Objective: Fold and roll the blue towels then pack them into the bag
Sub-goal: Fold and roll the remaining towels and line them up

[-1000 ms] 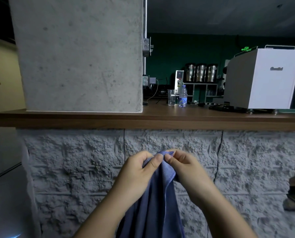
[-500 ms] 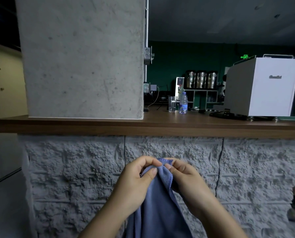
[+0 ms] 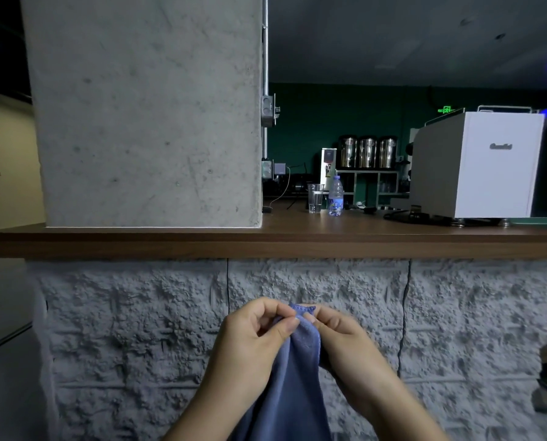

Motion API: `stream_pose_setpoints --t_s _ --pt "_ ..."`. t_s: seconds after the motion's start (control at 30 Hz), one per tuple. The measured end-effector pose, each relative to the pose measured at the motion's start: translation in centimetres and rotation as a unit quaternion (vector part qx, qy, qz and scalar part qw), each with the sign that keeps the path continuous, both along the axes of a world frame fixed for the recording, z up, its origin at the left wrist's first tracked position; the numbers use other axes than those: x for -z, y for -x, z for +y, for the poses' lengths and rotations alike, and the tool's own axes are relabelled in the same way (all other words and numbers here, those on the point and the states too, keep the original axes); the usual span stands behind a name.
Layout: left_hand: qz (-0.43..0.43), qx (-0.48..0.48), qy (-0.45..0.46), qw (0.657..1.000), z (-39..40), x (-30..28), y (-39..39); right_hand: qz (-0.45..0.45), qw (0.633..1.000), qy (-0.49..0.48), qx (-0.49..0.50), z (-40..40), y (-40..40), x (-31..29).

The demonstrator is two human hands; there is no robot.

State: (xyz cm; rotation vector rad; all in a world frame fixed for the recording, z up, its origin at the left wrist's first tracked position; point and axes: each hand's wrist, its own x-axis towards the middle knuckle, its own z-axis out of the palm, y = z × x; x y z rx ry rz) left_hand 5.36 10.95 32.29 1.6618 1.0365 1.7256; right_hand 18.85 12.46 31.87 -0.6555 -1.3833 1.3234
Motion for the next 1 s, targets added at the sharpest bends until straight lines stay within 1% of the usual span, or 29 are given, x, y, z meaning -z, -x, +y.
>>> stream_pose_setpoints --t_s 0.1,0.2,0.3,0.37,0.53,0.67,0.73,0.83,0.87,0.93,1.0 --pt "0.009 -0.001 -0.017 1.0 -0.2 -0.4 -0.2 -0.005 1.0 -0.007 -0.013 -0.2 0.0 -0.1" --pt "0.054 -0.035 -0.045 0.997 -0.1 -0.6 0.0 -0.011 0.999 -0.012 -0.038 -0.4 0.1 -0.3" --pt "0.146 -0.112 -0.139 0.973 0.5 -0.3 0.4 -0.005 0.999 -0.016 -0.051 -0.5 0.1 -0.4" --pt "0.184 -0.139 -0.176 0.957 0.9 -0.2 0.6 -0.001 0.999 -0.02 -0.043 -0.5 0.3 -0.6" --pt "0.251 -0.145 -0.239 0.927 1.6 -0.3 0.9 -0.008 0.999 -0.019 -0.029 -0.3 0.6 -0.5" --pt "0.287 -0.144 -0.25 0.913 1.9 -0.9 1.0 -0.009 1.0 -0.005 -0.019 -0.1 0.3 -0.9" --pt "0.287 -0.13 -0.252 0.915 2.0 -1.3 0.9 -0.013 1.0 -0.014 -0.001 0.0 0.3 -1.1" --pt "0.274 -0.108 -0.238 0.926 1.9 -1.9 0.8 -0.018 0.998 -0.059 -0.002 0.3 0.2 -1.3" --pt "0.265 -0.105 -0.223 0.932 1.9 -2.0 0.9 -0.012 0.998 -0.063 -0.002 0.5 0.1 -1.4" --pt "0.257 -0.098 -0.164 0.947 2.1 -2.2 1.0 -0.004 0.998 -0.061 0.009 0.8 -0.3 -1.8" --pt "0.278 -0.084 -0.12 0.949 2.6 -2.2 1.6 -0.002 0.998 -0.049 0.037 1.2 -0.8 -2.4"
